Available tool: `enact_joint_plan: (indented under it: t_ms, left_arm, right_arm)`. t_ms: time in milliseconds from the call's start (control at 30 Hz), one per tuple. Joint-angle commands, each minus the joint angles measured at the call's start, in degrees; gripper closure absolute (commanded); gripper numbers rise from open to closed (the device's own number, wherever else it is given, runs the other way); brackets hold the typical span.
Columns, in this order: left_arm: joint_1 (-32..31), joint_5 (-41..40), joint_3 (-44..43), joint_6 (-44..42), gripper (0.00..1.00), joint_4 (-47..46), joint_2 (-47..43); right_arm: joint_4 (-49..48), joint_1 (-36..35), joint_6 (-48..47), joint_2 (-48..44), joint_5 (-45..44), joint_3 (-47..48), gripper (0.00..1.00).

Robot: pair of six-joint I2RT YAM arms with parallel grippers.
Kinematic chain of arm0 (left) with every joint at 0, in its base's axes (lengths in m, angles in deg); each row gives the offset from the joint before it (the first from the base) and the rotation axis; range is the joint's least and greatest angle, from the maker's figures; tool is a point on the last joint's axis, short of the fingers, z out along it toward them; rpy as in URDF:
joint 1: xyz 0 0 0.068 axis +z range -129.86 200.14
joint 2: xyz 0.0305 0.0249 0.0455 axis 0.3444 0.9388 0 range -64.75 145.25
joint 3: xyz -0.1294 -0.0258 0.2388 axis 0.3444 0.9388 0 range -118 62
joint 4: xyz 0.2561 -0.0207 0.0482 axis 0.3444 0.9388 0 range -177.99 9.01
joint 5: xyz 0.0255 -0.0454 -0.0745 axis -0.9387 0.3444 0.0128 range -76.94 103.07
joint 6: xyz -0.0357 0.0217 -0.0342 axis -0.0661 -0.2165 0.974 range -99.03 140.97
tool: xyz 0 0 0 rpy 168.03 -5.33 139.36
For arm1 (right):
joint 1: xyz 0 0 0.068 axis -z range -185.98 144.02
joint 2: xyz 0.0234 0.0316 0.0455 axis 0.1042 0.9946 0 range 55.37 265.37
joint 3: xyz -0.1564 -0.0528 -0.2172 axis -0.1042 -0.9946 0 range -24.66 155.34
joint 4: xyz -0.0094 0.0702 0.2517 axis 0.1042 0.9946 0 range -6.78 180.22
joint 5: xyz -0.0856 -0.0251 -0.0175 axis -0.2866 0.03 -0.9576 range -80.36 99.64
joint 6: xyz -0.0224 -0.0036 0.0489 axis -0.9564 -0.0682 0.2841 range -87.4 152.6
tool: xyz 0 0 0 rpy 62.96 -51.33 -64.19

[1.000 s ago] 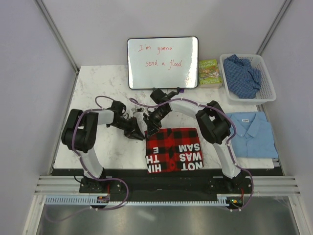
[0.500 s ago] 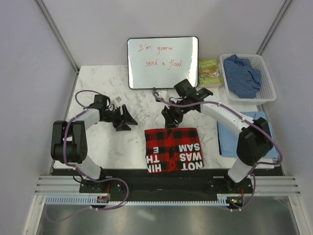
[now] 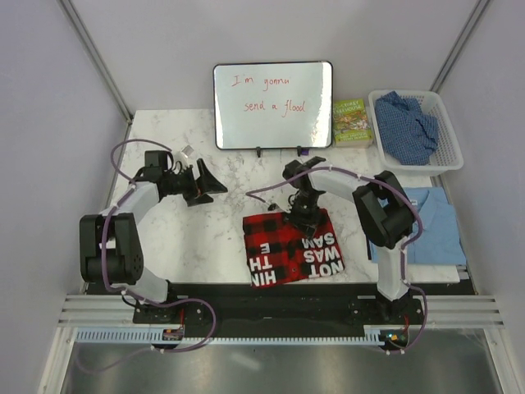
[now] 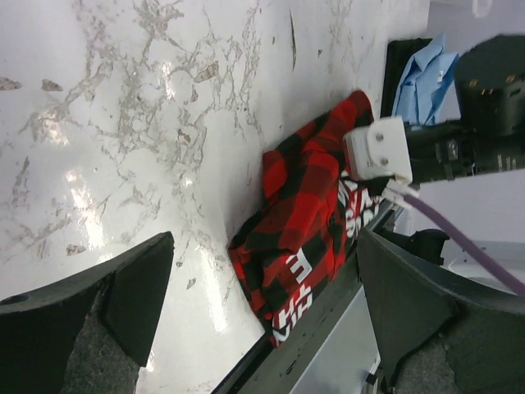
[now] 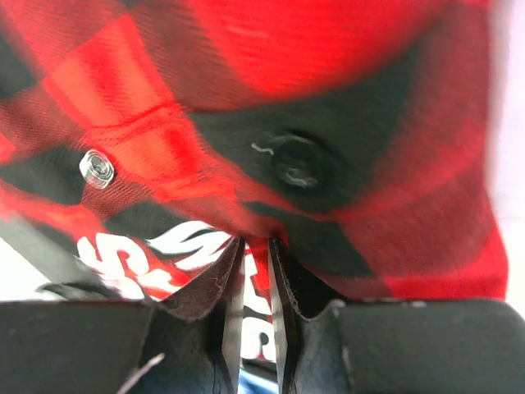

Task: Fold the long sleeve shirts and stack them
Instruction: Fold the shirt

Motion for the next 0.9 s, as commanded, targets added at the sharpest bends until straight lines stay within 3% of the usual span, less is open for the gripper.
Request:
enact_joint_plan:
  t_ms: [0,67,200,333,400,567,733,800,867]
  left_arm:
    - [1.89,2.45,2.67,0.49,0.01,-1.45,-5.16]
    - [2.06,2.54,4.07,-0.38,0.01,-1.45,-7.18]
    - [2.94,2.63,4.7,-1.62,0.01,-1.45,-8.59]
    - [4.43,-2.62,4.7,0.12,0.01,-3.11,-10.17]
    - [5.49,-3.17,6.88,1.19,0.01,-9.31,-12.18]
    - [6.54,-5.81,9.8,2.6,0.01,-19.45,-15.97]
    - [9.88,-5.04,3.39,-1.51,0.01,-9.93,-14.67]
    - [11.9,-0.65,0.92,-2.85,0.01,-7.96,-13.52]
    - [12.26,-1.15,1.7,-1.88,0.01,-7.17,-13.86]
  right_arm:
    - [-11.09,0.82,-9.75,9.42,-13.5,15.96,0.74]
    - [-14.77,0.12,-13.35,11.0,-16.23,21.93,0.73]
    - [-20.95,-3.75,-24.43,4.7,-15.55,20.21,0.65]
    - [-16.4,-3.93,-14.74,-0.67,-6.94,23.8,0.62]
    - [-14.45,-4.71,-8.66,-1.12,-1.07,25.65,0.58]
    - [-14.45,-8.06,6.28,5.46,5.64,30.21,0.55]
    - [-14.54,-9.82,8.43,14.33,7.93,31.81,0.55]
    - [-13.92,-9.91,6.33,15.58,7.67,30.32,0.56]
    - [-12.7,-9.91,4.04,15.58,7.76,27.08,0.56]
